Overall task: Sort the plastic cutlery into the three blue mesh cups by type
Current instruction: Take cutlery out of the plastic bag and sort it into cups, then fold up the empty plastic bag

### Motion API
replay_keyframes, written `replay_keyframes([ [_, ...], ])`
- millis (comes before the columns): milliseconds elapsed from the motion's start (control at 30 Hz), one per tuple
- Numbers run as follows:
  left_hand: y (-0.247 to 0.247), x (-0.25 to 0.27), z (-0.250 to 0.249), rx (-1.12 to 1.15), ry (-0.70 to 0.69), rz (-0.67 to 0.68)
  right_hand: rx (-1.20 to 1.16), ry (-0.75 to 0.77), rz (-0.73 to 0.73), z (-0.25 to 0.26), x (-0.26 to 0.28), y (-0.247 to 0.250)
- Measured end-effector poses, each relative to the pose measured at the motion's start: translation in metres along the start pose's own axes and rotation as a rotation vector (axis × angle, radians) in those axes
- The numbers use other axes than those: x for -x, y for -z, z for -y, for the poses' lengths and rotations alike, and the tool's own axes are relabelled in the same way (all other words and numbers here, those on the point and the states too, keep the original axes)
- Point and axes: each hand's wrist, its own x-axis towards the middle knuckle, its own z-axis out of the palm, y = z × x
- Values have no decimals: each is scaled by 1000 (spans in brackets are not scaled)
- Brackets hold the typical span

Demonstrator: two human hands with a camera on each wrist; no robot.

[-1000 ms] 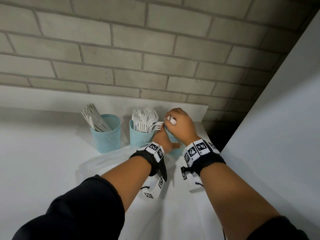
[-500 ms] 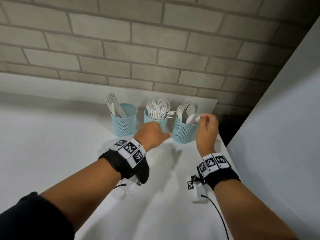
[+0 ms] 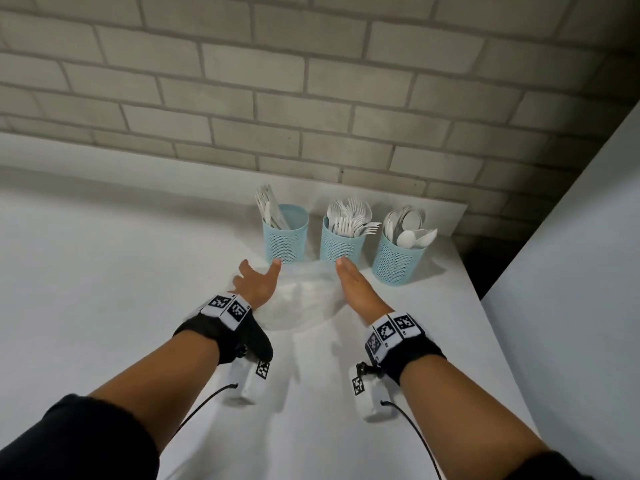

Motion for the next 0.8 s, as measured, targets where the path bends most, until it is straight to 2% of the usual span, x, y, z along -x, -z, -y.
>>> replay_keyframes([
  [200,-24,19,-14,257,-178,220,-148,15,157,14,13,-23],
  [367,-47,30,-27,527,-171,303,-260,-33,189,21,21,-25],
  [433,-49,29,-31,640,-148,277,-261,-76,230,19,23,-20],
  [533,-47,26,-32,615,-198,305,-251,-133,271,11,26,-7],
  [600,-51,15,-26,526,-223,314,-312,-209,204,7,27,2],
  [700,-50,12,-27,444,-220,180,-354,-320,63,0,29,14],
  [733,-48,15,-30,443,-233,145,-317,-357,85,-3,30,16],
  [800,-49,20,-32,479,-258,89,-283,-450,245,-3,32,16],
])
